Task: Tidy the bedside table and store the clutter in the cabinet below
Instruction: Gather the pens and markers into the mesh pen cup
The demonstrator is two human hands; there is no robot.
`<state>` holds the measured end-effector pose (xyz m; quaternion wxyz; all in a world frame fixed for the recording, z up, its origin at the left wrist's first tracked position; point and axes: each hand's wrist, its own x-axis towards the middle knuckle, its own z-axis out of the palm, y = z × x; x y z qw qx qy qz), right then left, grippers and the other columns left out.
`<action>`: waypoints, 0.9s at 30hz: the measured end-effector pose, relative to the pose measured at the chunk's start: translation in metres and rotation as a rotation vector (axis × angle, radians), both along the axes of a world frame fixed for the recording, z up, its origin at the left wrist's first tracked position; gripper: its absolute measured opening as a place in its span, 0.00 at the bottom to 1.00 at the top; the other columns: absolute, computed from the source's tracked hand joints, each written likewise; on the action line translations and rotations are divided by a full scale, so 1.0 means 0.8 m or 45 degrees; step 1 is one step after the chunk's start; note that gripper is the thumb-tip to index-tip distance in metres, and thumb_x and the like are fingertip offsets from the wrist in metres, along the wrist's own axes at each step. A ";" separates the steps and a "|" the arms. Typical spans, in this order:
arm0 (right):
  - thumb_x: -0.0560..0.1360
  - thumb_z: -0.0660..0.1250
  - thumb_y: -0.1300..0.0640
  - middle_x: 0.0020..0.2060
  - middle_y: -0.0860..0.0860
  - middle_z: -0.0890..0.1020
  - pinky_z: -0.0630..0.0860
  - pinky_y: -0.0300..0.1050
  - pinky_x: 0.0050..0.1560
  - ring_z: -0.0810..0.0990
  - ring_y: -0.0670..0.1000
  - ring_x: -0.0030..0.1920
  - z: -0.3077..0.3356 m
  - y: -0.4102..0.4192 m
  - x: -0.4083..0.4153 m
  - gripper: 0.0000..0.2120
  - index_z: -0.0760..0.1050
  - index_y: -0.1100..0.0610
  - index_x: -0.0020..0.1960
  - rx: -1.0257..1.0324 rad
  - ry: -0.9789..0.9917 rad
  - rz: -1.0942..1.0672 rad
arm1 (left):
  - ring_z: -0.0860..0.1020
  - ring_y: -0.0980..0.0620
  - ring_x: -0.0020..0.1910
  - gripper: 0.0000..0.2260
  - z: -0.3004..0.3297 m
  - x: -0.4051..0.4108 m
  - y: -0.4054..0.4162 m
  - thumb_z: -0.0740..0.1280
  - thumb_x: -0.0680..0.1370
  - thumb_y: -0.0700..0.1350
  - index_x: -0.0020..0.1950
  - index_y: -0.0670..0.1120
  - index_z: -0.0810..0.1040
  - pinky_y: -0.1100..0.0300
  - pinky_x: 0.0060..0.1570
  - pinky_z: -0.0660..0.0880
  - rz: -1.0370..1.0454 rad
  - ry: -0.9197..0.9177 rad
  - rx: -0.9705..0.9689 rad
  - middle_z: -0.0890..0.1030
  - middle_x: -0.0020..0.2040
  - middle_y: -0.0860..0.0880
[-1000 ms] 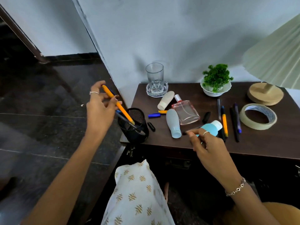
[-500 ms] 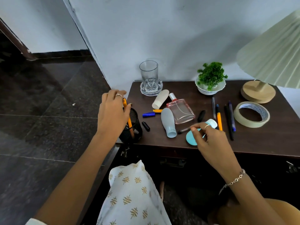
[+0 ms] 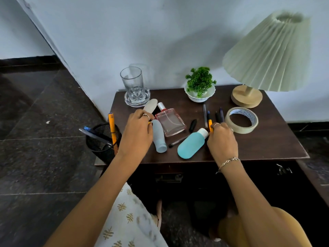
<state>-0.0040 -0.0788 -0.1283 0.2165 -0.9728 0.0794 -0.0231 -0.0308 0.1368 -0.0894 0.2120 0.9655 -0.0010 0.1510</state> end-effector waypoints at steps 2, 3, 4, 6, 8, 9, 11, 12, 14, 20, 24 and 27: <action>0.77 0.57 0.65 0.58 0.60 0.75 0.73 0.54 0.51 0.72 0.62 0.60 0.003 -0.001 0.004 0.15 0.71 0.62 0.62 0.001 0.027 0.007 | 0.75 0.41 0.54 0.09 -0.005 0.000 0.002 0.63 0.76 0.33 0.54 0.38 0.79 0.49 0.55 0.74 0.041 0.058 -0.024 0.76 0.56 0.42; 0.76 0.58 0.66 0.58 0.60 0.75 0.73 0.54 0.52 0.72 0.62 0.61 0.004 -0.001 0.006 0.16 0.71 0.61 0.63 -0.005 0.041 0.013 | 0.76 0.41 0.53 0.10 -0.007 0.000 0.004 0.63 0.76 0.33 0.55 0.39 0.79 0.48 0.56 0.74 0.054 0.089 -0.032 0.76 0.56 0.41; 0.76 0.58 0.66 0.58 0.60 0.75 0.73 0.54 0.52 0.72 0.62 0.61 0.006 -0.001 0.007 0.17 0.70 0.61 0.64 -0.008 0.051 0.018 | 0.76 0.41 0.53 0.11 -0.009 -0.001 0.005 0.63 0.76 0.33 0.55 0.39 0.79 0.47 0.56 0.74 0.063 0.118 -0.038 0.76 0.56 0.41; 0.75 0.58 0.67 0.58 0.61 0.75 0.73 0.55 0.54 0.73 0.63 0.61 0.007 -0.001 0.010 0.18 0.70 0.61 0.65 0.008 0.057 0.020 | 0.77 0.41 0.53 0.11 -0.014 -0.003 0.007 0.62 0.76 0.33 0.56 0.39 0.79 0.47 0.57 0.73 0.077 0.168 -0.040 0.76 0.57 0.41; 0.74 0.59 0.67 0.57 0.62 0.76 0.73 0.55 0.54 0.74 0.64 0.59 0.010 -0.003 0.012 0.19 0.70 0.62 0.65 0.059 0.050 -0.012 | 0.77 0.41 0.54 0.11 -0.019 -0.005 0.009 0.62 0.76 0.33 0.57 0.39 0.79 0.47 0.57 0.73 0.098 0.204 -0.041 0.76 0.57 0.40; 0.73 0.60 0.67 0.55 0.63 0.77 0.74 0.55 0.53 0.75 0.64 0.57 0.012 -0.005 0.012 0.20 0.70 0.62 0.64 0.110 0.037 -0.039 | 0.77 0.41 0.54 0.11 -0.020 -0.005 0.010 0.62 0.77 0.33 0.57 0.38 0.79 0.47 0.57 0.74 0.114 0.212 -0.048 0.76 0.57 0.40; 0.71 0.61 0.66 0.49 0.63 0.80 0.75 0.51 0.48 0.78 0.63 0.49 0.017 -0.009 0.009 0.21 0.71 0.61 0.64 0.236 0.008 -0.090 | 0.77 0.41 0.54 0.12 -0.022 0.000 0.010 0.61 0.77 0.33 0.59 0.38 0.78 0.50 0.57 0.74 0.153 0.231 -0.045 0.76 0.58 0.40; 0.71 0.62 0.65 0.44 0.61 0.81 0.74 0.48 0.44 0.79 0.61 0.44 0.020 -0.011 0.006 0.21 0.71 0.60 0.64 0.294 0.007 -0.102 | 0.76 0.41 0.55 0.13 -0.023 0.003 0.009 0.61 0.77 0.33 0.60 0.38 0.77 0.51 0.56 0.73 0.168 0.242 -0.026 0.75 0.58 0.40; 0.72 0.65 0.63 0.36 0.56 0.79 0.70 0.42 0.37 0.76 0.54 0.35 0.026 -0.013 -0.003 0.20 0.72 0.59 0.63 0.386 0.027 -0.090 | 0.74 0.41 0.54 0.16 -0.024 0.013 0.008 0.61 0.76 0.32 0.63 0.39 0.75 0.53 0.52 0.71 0.183 0.273 0.031 0.74 0.57 0.41; 0.74 0.66 0.62 0.34 0.50 0.76 0.67 0.33 0.32 0.74 0.48 0.34 0.041 -0.016 -0.023 0.18 0.73 0.58 0.64 0.514 0.025 -0.026 | 0.70 0.41 0.57 0.17 -0.038 0.036 0.005 0.61 0.77 0.35 0.66 0.40 0.71 0.50 0.51 0.72 0.180 0.320 0.291 0.70 0.60 0.43; 0.74 0.67 0.61 0.35 0.49 0.76 0.70 0.35 0.34 0.75 0.48 0.36 0.046 -0.017 -0.022 0.17 0.73 0.57 0.63 0.561 -0.001 -0.010 | 0.70 0.42 0.58 0.16 -0.052 0.039 0.005 0.59 0.79 0.39 0.66 0.44 0.71 0.49 0.53 0.70 0.205 0.340 0.358 0.70 0.64 0.45; 0.74 0.66 0.61 0.34 0.48 0.75 0.69 0.32 0.33 0.74 0.46 0.34 0.045 -0.016 -0.022 0.17 0.73 0.56 0.63 0.567 -0.033 0.010 | 0.70 0.42 0.59 0.15 -0.061 0.042 0.009 0.59 0.79 0.39 0.66 0.44 0.71 0.48 0.55 0.69 0.234 0.317 0.331 0.70 0.64 0.45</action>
